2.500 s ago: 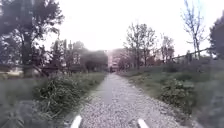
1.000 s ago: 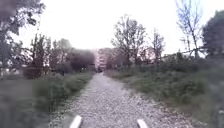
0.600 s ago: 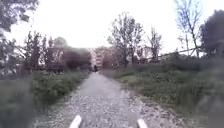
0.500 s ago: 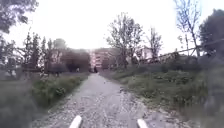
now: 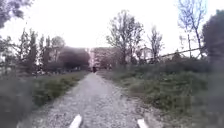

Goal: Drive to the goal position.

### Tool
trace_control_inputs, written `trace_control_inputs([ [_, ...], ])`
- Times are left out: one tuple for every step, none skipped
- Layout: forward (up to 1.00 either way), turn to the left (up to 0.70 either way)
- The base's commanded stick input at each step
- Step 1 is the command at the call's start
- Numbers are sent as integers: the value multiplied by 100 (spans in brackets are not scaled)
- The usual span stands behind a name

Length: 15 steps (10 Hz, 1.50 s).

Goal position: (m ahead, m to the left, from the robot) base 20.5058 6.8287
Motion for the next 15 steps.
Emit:
trace_control_inputs([
  [100, 40],
  [100, 10],
  [100, 0],
  [100, 0],
  [100, 0],
  [100, 0],
  [100, 0],
  [100, 0],
  [100, 0],
  [100, 0],
  [100, 0],
  [100, 1],
  [100, 3],
  [100, 6],
  [100, 8],
])
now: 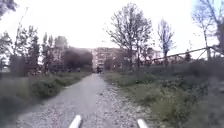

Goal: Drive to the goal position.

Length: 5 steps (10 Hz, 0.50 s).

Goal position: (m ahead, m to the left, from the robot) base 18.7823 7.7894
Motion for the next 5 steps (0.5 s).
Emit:
trace_control_inputs([
  [100, 11],
  [100, 19],
  [100, 36],
  [100, 20],
  [100, 3],
])
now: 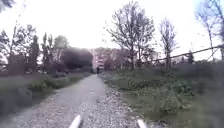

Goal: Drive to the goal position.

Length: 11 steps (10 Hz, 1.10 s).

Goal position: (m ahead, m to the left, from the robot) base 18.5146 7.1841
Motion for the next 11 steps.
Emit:
trace_control_inputs([
  [100, 0],
  [100, 0],
  [100, 0],
  [100, 0],
  [100, 0],
  [100, 0],
  [100, 0],
  [100, 0],
  [100, 0],
  [100, 0],
  [100, 0],
])
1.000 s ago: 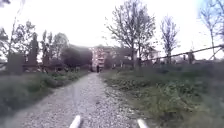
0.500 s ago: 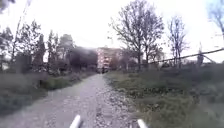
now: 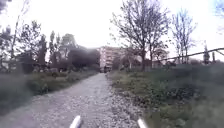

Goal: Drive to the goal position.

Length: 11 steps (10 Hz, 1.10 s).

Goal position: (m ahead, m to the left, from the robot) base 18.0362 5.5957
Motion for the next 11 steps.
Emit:
trace_control_inputs([
  [100, 0],
  [100, 0],
  [100, 0],
  [100, 0],
  [100, 0],
  [100, 0],
  [100, 14],
  [100, 36],
  [100, 40],
  [100, 40],
  [100, 40],
])
